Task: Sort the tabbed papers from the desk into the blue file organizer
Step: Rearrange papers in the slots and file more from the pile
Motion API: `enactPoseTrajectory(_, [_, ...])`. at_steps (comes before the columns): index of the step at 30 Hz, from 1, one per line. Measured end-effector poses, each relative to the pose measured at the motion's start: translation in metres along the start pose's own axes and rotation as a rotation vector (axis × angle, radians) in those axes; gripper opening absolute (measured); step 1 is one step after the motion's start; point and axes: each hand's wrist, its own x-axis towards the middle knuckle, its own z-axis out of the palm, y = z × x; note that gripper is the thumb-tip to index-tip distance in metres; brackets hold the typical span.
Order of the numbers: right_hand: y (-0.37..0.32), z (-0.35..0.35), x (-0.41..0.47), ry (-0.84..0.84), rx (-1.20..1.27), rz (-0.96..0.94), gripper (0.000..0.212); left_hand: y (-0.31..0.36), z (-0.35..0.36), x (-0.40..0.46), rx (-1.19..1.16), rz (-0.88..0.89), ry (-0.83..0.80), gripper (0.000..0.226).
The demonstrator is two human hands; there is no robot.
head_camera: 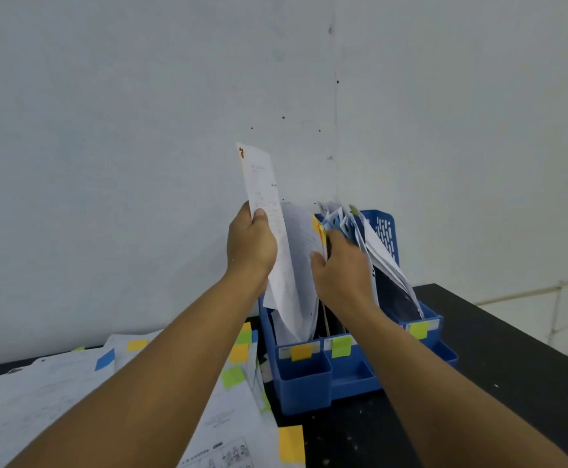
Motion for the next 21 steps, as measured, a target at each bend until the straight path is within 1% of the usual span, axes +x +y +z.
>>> enactPoseTrajectory(3, [0.002, -0.001, 0.001, 0.0, 0.051, 0.013, 0.029, -0.015, 0.013, 0.008, 0.042, 0.029, -0.001, 0.041])
enactPoseTrajectory(7, [0.006, -0.002, 0.002, -0.003, 0.116, 0.038, 0.024, -0.042, 0.021, 0.008, 0.196, 0.081, 0.007, 0.043])
enactPoseTrajectory(8, [0.007, -0.003, 0.002, 0.0, 0.125, 0.037, 0.024, -0.049, 0.022, 0.007, 0.184, 0.059, -0.015, 0.043])
enactPoseTrajectory(11, [0.01, -0.006, 0.003, 0.01, 0.147, 0.036, 0.026, -0.065, 0.027, 0.002, 0.033, -0.033, -0.116, 0.039])
enactPoseTrajectory(12, [0.011, -0.007, 0.004, 0.016, 0.155, 0.038, 0.027, -0.068, 0.028, 0.001, 0.017, -0.044, -0.131, 0.038])
enactPoseTrajectory(15, [0.017, -0.008, 0.004, 0.02, 0.166, 0.039, 0.026, -0.071, 0.035, -0.001, 0.127, -0.028, -0.144, 0.04])
enactPoseTrajectory(18, [0.021, -0.006, 0.002, 0.026, 0.203, 0.033, 0.026, -0.074, 0.037, -0.009, 0.248, 0.02, -0.122, 0.044])
enactPoseTrajectory(21, [0.023, -0.006, 0.001, 0.041, 0.258, 0.043, 0.022, -0.088, 0.032, -0.022, 0.29, 0.068, -0.111, 0.046])
